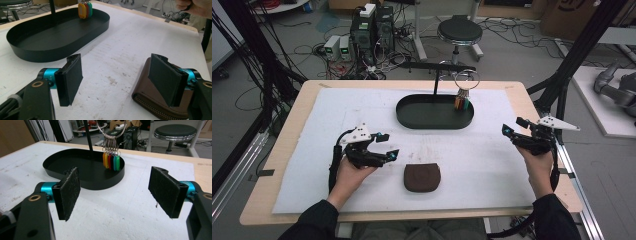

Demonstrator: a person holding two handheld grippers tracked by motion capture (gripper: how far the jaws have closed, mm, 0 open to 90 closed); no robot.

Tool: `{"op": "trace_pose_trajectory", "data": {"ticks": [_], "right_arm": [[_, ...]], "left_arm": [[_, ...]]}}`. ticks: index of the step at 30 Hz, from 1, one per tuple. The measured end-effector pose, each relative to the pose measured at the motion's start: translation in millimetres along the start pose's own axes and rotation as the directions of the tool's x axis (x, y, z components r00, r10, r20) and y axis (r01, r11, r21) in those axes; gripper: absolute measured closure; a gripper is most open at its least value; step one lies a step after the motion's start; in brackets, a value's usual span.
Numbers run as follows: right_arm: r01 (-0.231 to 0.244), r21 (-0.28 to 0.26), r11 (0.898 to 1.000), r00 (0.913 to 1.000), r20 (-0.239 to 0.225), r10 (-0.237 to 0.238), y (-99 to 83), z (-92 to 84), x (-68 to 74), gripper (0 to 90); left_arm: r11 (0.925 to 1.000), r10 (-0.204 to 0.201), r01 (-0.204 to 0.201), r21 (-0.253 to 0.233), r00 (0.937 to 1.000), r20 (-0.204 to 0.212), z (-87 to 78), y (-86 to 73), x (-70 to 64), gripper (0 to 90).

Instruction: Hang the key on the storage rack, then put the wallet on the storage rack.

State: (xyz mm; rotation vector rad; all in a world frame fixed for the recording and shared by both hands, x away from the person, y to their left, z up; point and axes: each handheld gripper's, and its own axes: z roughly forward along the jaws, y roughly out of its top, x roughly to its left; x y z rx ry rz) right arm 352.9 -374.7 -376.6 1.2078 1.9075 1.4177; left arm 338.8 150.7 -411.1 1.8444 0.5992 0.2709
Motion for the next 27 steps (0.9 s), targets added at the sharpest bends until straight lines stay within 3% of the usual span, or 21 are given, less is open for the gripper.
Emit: {"op": "trace_pose_trajectory", "data": {"ticks": [9,18,22,27], "right_arm": [[0.014,0.030,0.999,0.9999,0.002,-0.014,-7.4,3.5,1.0,25.8],[-0.002,0.014,1.000,0.9996,0.028,0.002,-9.4,-1.6,-6.5,25.8],[-0.016,0.006,1.000,0.9993,0.034,0.016,-9.6,-1.9,-10.3,25.8],[-0.029,0.003,1.000,0.9990,0.034,0.029,-9.5,-0.8,-11.4,25.9]], "left_arm": [[0.9996,0.016,-0.017,-0.021,0.9996,-0.023,0.1,0.9,-3.7,26.0],[0.9965,0.079,-0.078,-0.030,0.9965,0.029,2.9,4.5,-20.3,25.9],[0.9875,0.156,-0.153,-0.037,0.9847,0.077,1.4,4.6,-34.0,31.9],[0.9804,0.197,-0.196,-0.025,0.9686,0.152,3.3,2.0,-53.9,33.0]]}}
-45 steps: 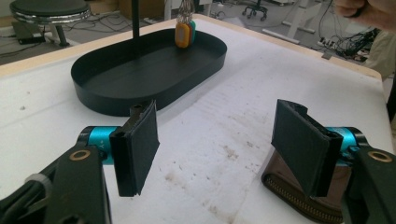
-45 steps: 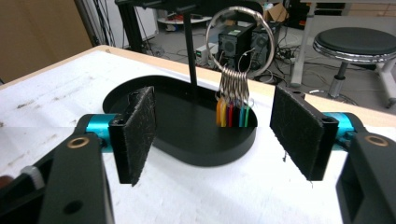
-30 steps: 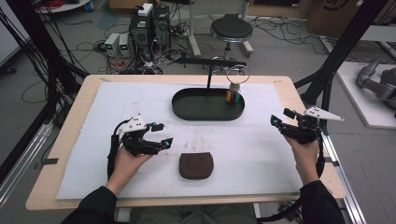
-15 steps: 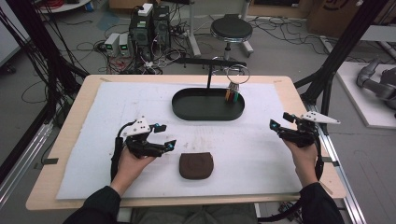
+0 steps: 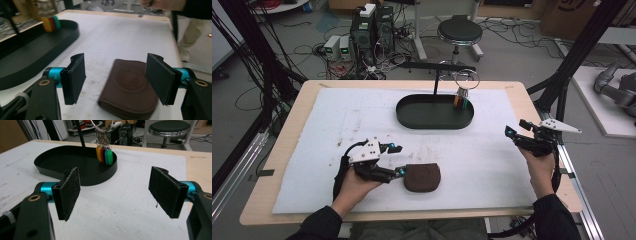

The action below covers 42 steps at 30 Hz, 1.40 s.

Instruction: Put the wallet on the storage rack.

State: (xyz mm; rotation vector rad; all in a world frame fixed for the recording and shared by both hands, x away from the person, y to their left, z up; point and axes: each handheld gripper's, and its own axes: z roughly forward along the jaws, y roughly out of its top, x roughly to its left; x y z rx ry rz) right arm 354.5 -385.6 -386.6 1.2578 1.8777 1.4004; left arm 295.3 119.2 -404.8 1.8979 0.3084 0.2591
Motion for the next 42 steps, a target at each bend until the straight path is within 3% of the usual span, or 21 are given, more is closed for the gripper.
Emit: {"op": "trace_pose_trajectory", "data": {"ticks": [3,5,9,11,13,20,22,24,26,29,32,34,38,41,42], "right_arm": [[0.004,0.002,1.000,1.0000,-0.002,-0.004,0.0,2.3,-1.6,26.0],[0.005,0.006,1.000,1.0000,-0.001,-0.005,-0.1,3.3,-1.2,26.0],[0.010,0.002,1.000,0.9999,-0.006,-0.010,0.2,4.5,-0.5,26.0],[0.008,0.002,1.000,0.9999,-0.007,-0.008,0.2,4.9,-0.8,26.1],[0.007,0.006,1.000,0.9999,-0.012,-0.007,0.0,5.3,-1.5,26.1],[0.000,0.006,1.000,0.9999,-0.012,0.000,-0.6,2.4,-2.4,26.1],[0.001,0.008,1.000,0.9999,-0.011,-0.001,-1.4,2.3,-3.4,26.1],[-0.002,0.012,1.000,0.9999,-0.010,0.002,-1.9,2.0,-3.7,26.2],[-0.001,0.010,1.000,1.0000,-0.007,0.001,-1.9,1.4,-3.4,26.6],[0.002,0.009,1.000,1.0000,-0.008,-0.002,-1.8,1.4,-2.9,26.9],[0.014,0.010,1.000,0.9999,-0.010,-0.014,-1.4,2.5,-1.5,28.9],[0.018,0.007,1.000,0.9998,-0.012,-0.018,-1.2,2.8,-1.1,29.5],[0.025,0.010,1.000,0.9989,-0.039,-0.025,-1.0,6.7,0.1,29.6],[0.033,0.010,0.999,0.9977,-0.060,-0.032,-0.6,8.3,2.7,29.6],[0.060,0.006,0.998,0.9943,-0.089,-0.059,0.4,9.9,6.4,29.9]], "left_arm": [[0.9985,0.027,-0.030,0.046,0.9975,0.065,6.6,-0.8,-11.2,38.8],[0.9943,0.064,-0.071,0.079,0.9940,0.089,11.9,-1.8,-17.8,41.1],[0.9773,0.142,-0.155,0.144,0.9850,0.099,22.1,-7.3,-26.7,42.0],[0.9652,0.167,-0.182,0.187,0.9814,0.095,27.6,-12.1,-28.1,43.1],[0.9574,0.167,-0.185,0.222,0.9811,0.099,33.2,-16.6,-26.7,44.4],[0.9505,0.202,-0.223,0.216,0.9723,0.118,38.8,-20.8,-25.3,51.2],[0.9532,0.193,-0.225,0.202,0.9673,0.164,38.4,-19.4,-25.3,64.0],[0.9524,0.197,-0.233,0.197,0.9628,0.185,39.4,-17.8,-27.0,78.0],[0.9523,0.197,-0.234,0.195,0.9609,0.195,40.6,-16.4,-26.5,82.1],[0.9615,0.167,-0.204,0.184,0.9664,0.195,39.4,-13.0,-23.9,84.6],[0.9820,0.116,-0.142,0.125,0.9743,0.193,33.3,-8.7,-16.8,86.3],[0.9916,0.086,-0.102,0.080,0.9786,0.187,28.6,-5.8,-11.9,86.6],[0.9988,0.036,-0.041,0.025,0.9854,0.166,22.7,-1.0,-2.2,87.1],[0.9997,-0.025,0.026,-0.004,0.9858,0.166,21.4,0.6,9.8,87.2],[0.9986,-0.050,0.052,-0.007,0.9857,0.161,21.3,0.6,13.8,87.2]]}}
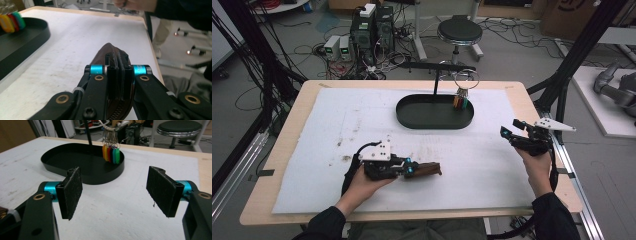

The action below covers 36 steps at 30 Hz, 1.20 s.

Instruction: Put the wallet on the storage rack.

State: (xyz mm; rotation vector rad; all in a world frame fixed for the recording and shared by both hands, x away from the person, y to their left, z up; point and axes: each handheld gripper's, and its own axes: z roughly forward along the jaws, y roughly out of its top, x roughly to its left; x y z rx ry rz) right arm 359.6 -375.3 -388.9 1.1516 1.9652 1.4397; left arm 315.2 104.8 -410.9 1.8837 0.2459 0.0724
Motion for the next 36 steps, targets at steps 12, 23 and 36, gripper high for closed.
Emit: {"op": "trace_pose_trajectory", "data": {"ticks": [12,23,36], "right_arm": [[0.138,0.028,0.990,0.9544,-0.271,-0.125,3.3,26.1,33.1,29.0],[0.237,0.077,0.968,0.8540,-0.492,-0.170,2.3,71.8,82.5,28.1],[0.370,0.139,0.919,0.7379,-0.645,-0.200,-11.1,117.6,129.5,32.1]], "left_arm": [[0.9933,-0.115,0.115,-0.016,0.9929,-0.030,-4.0,1.6,28.4,87.2],[0.9922,-0.125,0.124,-0.012,0.9920,-0.022,-4.0,1.8,34.8,87.2],[0.9918,-0.127,0.127,-0.012,0.9917,-0.018,-4.3,1.3,35.9,87.1]]}}
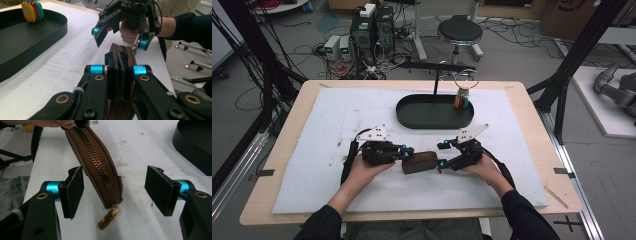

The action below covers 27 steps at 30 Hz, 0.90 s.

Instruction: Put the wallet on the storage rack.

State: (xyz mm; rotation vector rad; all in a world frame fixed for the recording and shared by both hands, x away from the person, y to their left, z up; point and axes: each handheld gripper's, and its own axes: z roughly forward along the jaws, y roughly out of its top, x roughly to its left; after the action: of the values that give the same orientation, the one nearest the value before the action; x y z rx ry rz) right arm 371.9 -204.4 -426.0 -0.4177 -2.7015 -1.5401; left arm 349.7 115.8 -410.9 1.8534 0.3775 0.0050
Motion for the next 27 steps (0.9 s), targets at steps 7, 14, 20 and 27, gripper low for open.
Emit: {"op": "trace_pose_trajectory", "data": {"ticks": [7,14,20,27], "right_arm": [[0.036,0.040,0.999,0.9982,-0.050,-0.034,1.1,14.6,6.9,39.6],[0.065,0.054,0.996,0.9965,-0.055,-0.062,0.3,16.1,6.3,61.3],[0.090,0.064,0.994,0.9941,-0.066,-0.086,0.7,14.8,8.0,68.4],[0.109,0.060,0.992,0.9908,-0.086,-0.104,1.5,13.3,10.0,68.9]], "left_arm": [[1.0000,-0.003,0.003,-0.004,1.0000,-0.006,0.2,-0.1,0.5,87.1],[0.9998,0.019,-0.019,-0.005,0.9996,-0.023,0.1,0.8,-1.7,85.5],[0.9996,-0.006,0.005,-0.029,0.9986,-0.052,-8.4,1.2,-1.6,59.5],[0.9991,0.018,-0.019,-0.038,0.9996,-0.023,-19.5,-0.2,-2.9,36.8]]}}
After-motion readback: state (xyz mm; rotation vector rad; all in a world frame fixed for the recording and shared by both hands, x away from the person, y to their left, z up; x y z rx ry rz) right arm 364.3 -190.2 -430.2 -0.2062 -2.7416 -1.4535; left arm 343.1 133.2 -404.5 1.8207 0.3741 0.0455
